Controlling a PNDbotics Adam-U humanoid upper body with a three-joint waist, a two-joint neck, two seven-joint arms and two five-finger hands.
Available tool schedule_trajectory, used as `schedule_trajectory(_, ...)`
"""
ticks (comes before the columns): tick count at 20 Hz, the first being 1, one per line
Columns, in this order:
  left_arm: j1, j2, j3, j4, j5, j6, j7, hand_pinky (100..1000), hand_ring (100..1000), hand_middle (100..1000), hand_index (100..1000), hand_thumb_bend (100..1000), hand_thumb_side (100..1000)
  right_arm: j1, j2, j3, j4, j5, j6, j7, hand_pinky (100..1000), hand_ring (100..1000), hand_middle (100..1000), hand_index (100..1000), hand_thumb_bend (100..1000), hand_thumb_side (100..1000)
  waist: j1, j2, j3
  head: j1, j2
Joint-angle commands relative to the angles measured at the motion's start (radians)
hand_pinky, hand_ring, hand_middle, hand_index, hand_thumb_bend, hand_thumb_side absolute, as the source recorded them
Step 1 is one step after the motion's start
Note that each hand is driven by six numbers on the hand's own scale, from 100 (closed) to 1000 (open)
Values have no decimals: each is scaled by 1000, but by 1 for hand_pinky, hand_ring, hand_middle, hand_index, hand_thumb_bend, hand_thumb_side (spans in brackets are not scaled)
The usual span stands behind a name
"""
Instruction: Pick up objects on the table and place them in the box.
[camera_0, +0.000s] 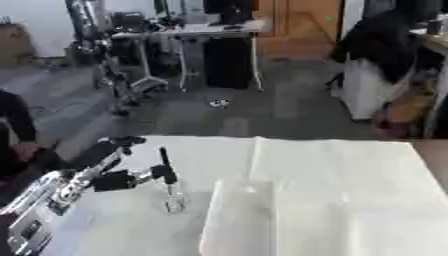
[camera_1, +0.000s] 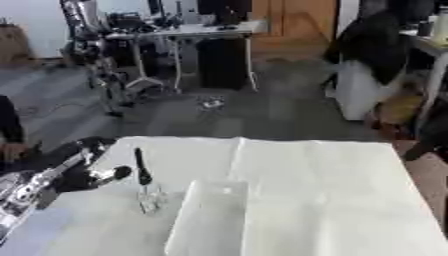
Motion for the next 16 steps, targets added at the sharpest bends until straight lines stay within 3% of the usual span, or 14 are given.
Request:
schedule_trajectory(1,-19,49,8,-9,-10,-1,-5,896,836,911,976,591,1000,-15,-9,-3,-13,-2,-1,4,374,385,480,909,431,1000,1,-9,-2,4,6)
schedule_trajectory(10,-19,49,7,-8,-11,-2,-8,897,837,912,972,592,1000,-16,-9,-2,-13,-2,-1,5,374,385,480,909,433,1000,1,-9,-2,4,10)
schedule_trajectory(16,-24,52,8,-1,-61,21,-38,914,847,901,899,609,1000,-17,-8,-3,-13,-2,-1,5,374,385,480,909,432,1000,2,-9,-4,3,23)
